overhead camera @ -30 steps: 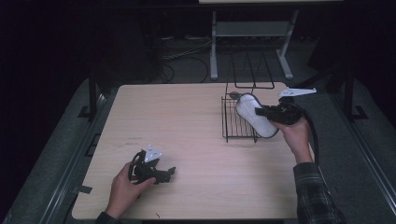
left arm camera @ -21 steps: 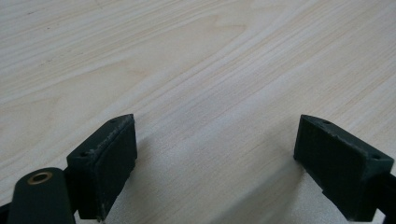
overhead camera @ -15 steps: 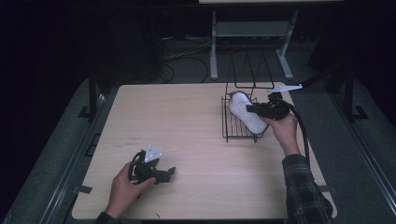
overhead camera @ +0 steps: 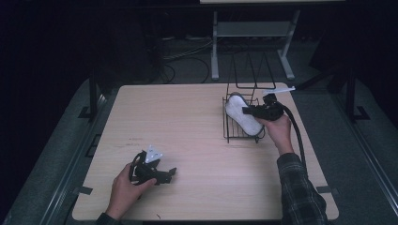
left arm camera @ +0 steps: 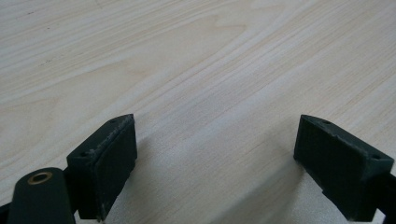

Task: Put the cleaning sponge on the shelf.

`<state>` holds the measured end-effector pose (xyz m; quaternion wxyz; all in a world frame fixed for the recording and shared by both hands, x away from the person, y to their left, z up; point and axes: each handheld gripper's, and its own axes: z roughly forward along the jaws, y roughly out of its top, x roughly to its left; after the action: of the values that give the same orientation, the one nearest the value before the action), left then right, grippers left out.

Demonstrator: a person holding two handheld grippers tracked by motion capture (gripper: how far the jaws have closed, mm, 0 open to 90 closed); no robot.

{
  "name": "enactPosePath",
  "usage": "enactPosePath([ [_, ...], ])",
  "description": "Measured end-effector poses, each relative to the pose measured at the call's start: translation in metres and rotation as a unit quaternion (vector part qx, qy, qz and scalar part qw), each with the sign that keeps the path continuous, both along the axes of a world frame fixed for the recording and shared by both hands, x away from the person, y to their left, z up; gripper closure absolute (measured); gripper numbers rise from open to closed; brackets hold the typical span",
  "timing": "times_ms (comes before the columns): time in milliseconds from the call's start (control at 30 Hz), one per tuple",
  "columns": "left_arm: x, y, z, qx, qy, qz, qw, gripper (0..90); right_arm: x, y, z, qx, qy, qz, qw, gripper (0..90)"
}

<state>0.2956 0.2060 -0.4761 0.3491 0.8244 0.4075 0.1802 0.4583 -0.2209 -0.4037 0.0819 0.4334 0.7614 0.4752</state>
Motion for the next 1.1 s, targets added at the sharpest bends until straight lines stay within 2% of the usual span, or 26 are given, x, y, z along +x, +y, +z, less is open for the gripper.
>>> enactPosePath([
  [100, 0.000, 0.000, 0.000, 0.000, 0.000, 0.000, 1.0000, 12.4, 0.002, 0.000, -0.002, 0.006, 0.002, -0.001, 1.0000, 73.9],
  [367, 0.000, 0.000, 0.000, 0.000, 0.000, 0.000, 1.0000, 12.4, 0.008, -0.004, -0.009, 0.002, 0.008, -0.013, 0.9999, 69.9],
  [600, 0.000, 0.000, 0.000, 0.000, 0.000, 0.000, 1.0000, 12.4, 0.012, -0.004, -0.016, -0.019, 0.006, -0.029, 0.9994, 62.4],
  [767, 0.000, 0.000, 0.000, 0.000, 0.000, 0.000, 1.0000, 12.4, 0.013, -0.004, -0.019, -0.041, 0.007, -0.039, 0.9984, 51.1],
  [933, 0.000, 0.000, 0.000, 0.000, 0.000, 0.000, 1.0000, 12.4, 0.012, -0.006, -0.016, -0.059, -0.003, -0.060, 0.9964, 38.1],
  [1100, 0.000, 0.000, 0.000, 0.000, 0.000, 0.000, 1.0000, 12.4, 0.007, -0.014, -0.007, -0.064, -0.010, -0.070, 0.9955, 38.1],
])
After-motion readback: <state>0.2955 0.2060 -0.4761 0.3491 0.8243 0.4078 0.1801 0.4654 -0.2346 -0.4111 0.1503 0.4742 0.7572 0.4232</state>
